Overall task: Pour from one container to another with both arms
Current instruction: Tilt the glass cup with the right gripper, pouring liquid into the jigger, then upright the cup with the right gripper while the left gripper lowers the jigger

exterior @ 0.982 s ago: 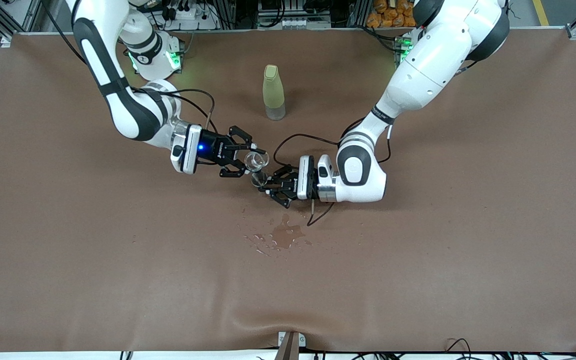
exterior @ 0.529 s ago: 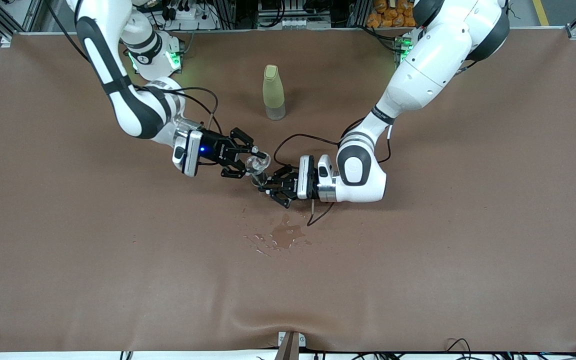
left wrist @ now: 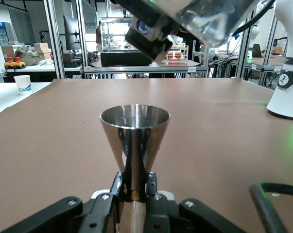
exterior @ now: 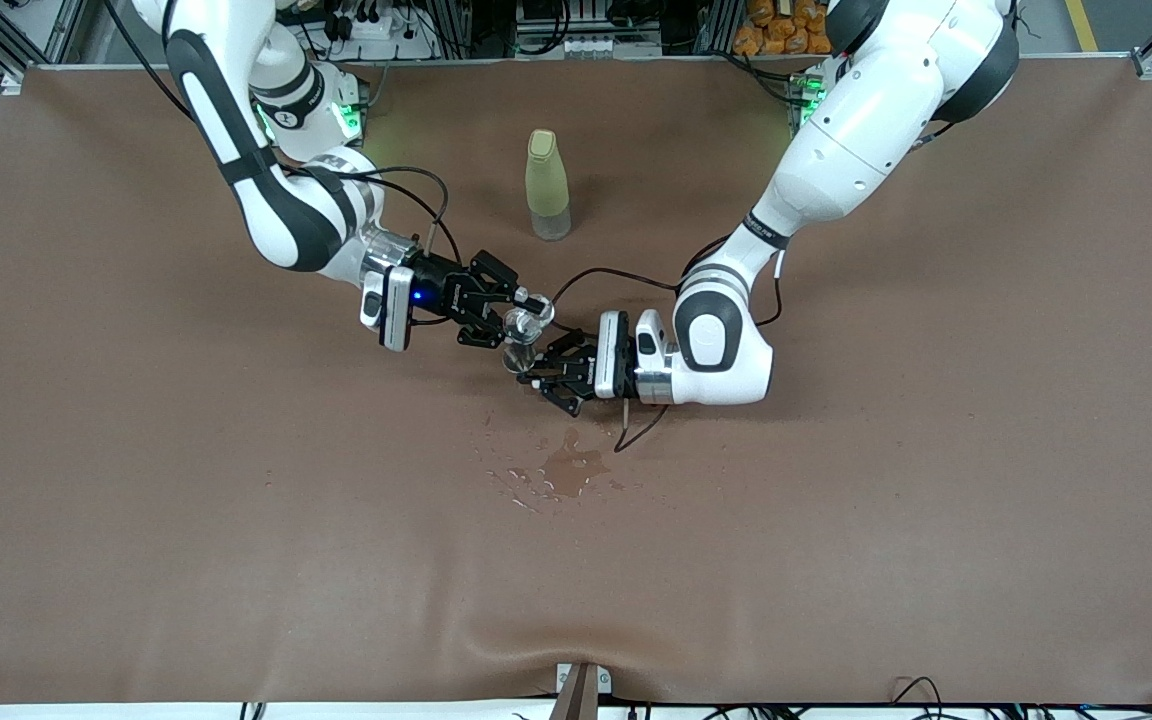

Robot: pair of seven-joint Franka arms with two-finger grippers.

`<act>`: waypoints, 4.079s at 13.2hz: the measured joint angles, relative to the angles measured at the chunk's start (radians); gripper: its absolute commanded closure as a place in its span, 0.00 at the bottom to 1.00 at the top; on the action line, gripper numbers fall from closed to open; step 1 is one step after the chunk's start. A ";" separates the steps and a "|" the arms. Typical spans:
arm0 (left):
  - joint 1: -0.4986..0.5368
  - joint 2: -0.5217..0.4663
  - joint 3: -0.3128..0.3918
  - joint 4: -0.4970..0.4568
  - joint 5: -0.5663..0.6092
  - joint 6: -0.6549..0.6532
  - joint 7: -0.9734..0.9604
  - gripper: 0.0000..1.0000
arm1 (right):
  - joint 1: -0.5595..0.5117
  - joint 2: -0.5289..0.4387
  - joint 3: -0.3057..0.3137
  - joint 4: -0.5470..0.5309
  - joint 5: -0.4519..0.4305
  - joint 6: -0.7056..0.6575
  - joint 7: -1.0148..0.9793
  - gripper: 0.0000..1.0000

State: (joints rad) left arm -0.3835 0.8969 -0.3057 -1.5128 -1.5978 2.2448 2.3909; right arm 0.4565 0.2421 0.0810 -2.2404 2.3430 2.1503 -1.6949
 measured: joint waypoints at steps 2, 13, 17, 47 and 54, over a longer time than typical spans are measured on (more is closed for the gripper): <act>0.004 0.000 0.000 0.000 0.000 0.000 0.000 1.00 | 0.000 0.000 -0.002 0.000 0.003 0.001 0.037 0.80; 0.011 0.003 0.000 -0.002 0.000 0.000 0.001 1.00 | 0.000 0.000 -0.003 0.002 0.007 0.046 0.231 0.80; 0.011 0.004 0.000 -0.002 0.000 0.000 0.001 1.00 | 0.000 0.000 -0.001 0.007 0.007 0.052 0.328 0.80; 0.008 0.018 0.000 0.006 -0.017 0.000 0.001 1.00 | 0.008 0.000 -0.001 0.012 0.008 0.056 0.700 0.83; 0.010 0.020 0.000 0.006 -0.017 0.000 0.001 1.00 | 0.008 0.000 -0.003 0.017 0.008 0.056 0.800 0.81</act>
State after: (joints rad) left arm -0.3738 0.9166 -0.3058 -1.5068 -1.6146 2.2447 2.3922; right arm 0.4643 0.2421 0.0781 -2.2237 2.3513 2.2060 -0.8953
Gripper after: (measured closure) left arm 0.793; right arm 0.502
